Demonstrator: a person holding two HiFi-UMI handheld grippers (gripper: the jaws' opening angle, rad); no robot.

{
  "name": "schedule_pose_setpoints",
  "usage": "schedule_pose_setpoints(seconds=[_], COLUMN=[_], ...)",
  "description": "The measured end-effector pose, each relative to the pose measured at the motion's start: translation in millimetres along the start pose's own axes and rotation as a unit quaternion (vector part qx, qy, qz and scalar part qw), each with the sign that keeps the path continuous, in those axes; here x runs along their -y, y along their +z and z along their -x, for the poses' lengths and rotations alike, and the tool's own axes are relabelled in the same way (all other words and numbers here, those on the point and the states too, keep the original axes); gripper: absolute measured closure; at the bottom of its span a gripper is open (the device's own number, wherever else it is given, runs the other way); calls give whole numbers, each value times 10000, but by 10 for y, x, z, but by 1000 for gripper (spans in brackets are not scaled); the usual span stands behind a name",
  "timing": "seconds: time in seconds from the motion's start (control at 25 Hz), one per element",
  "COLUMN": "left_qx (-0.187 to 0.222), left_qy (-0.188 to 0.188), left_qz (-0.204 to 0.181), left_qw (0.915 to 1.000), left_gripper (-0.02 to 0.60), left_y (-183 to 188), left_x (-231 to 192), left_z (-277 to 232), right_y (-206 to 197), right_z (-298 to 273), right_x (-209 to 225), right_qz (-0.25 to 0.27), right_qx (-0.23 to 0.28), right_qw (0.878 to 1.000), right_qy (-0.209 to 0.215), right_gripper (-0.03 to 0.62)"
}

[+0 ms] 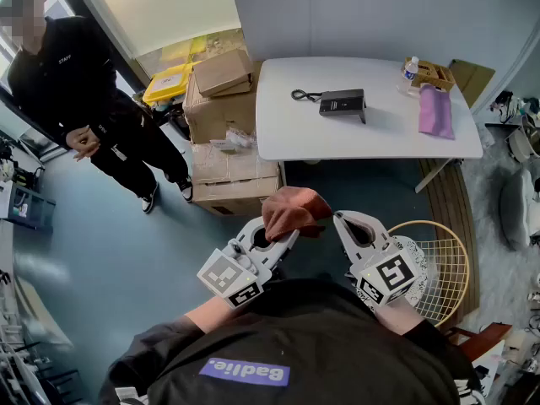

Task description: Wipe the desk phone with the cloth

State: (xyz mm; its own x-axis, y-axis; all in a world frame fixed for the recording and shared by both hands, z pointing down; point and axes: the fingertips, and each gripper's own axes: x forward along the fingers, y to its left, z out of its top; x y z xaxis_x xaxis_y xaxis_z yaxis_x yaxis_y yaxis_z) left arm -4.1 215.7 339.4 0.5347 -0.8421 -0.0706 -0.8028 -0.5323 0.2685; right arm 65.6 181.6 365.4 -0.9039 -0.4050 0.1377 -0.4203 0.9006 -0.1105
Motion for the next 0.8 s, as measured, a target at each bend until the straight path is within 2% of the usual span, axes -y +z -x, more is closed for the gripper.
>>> schedule_pose_setpoints(seconds=[0.8], left_qx=[-41], left_qy=[-6], left_qz=[27], left_qw=[10000], left_gripper=[549], left_y=[-42], left_x=[71], left_z=[-56], right_y=[-74], right_z=[52], right_x=[27], right_qz=[-77], right_qx=[-68], right_qw=[9999], right_qy=[7], right_gripper=[568])
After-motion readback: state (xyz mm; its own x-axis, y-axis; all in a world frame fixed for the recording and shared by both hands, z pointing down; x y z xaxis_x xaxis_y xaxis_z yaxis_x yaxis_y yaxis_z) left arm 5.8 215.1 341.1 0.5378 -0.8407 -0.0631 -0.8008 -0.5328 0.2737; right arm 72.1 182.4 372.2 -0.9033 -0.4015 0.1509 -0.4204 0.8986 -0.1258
